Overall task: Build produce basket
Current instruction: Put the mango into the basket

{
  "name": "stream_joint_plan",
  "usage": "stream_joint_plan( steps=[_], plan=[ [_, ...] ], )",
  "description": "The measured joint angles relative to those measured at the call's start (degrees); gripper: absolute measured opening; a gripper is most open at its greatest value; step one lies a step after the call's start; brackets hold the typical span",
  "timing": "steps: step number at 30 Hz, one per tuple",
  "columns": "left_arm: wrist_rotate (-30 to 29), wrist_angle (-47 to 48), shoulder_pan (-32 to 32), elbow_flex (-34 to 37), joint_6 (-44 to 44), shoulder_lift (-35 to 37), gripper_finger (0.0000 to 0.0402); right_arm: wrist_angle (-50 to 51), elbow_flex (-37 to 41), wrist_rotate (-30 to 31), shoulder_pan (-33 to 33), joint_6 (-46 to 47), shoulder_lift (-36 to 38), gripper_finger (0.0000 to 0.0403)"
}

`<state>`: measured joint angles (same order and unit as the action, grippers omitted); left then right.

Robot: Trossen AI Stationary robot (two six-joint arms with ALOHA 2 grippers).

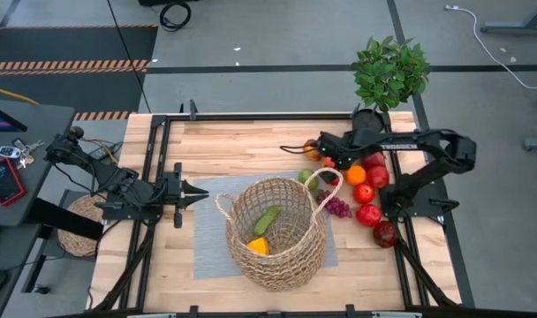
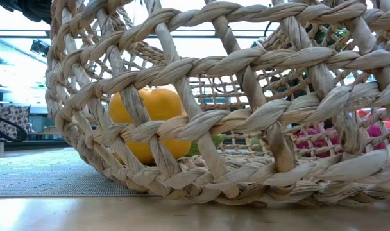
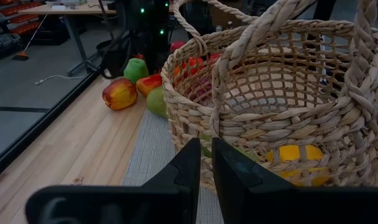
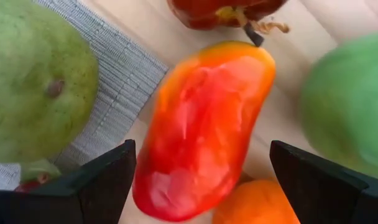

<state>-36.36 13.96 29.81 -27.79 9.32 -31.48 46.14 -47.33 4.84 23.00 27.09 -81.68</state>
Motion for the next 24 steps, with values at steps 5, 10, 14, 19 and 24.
stream_joint_plan(
  steps=[5,10,14,19,24],
  plan=[
    [0.0,0.0,0.0,0.0,0.0,0.0,0.0048,-1.1,0.0,-0.4,0.3,0.0,-2.9,0.0369],
    [0.0,0.0,0.0,0.0,0.0,0.0,0.0048,-2.1,0.0,-1.3,0.5,-1.0,-5.4,0.0339],
    [0.0,0.0,0.0,0.0,0.0,0.0,0.0048,-2.2,0.0,-1.3,0.5,-1.3,-5.2,0.0301],
    [0.0,0.0,0.0,0.0,0.0,0.0,0.0048,-1.6,0.0,-1.5,1.2,-1.6,-3.4,0.0281],
    [0.0,0.0,0.0,0.0,0.0,0.0,0.0048,4.3,-3.2,-2.5,1.6,-2.8,-0.3,0.0281]
  ],
)
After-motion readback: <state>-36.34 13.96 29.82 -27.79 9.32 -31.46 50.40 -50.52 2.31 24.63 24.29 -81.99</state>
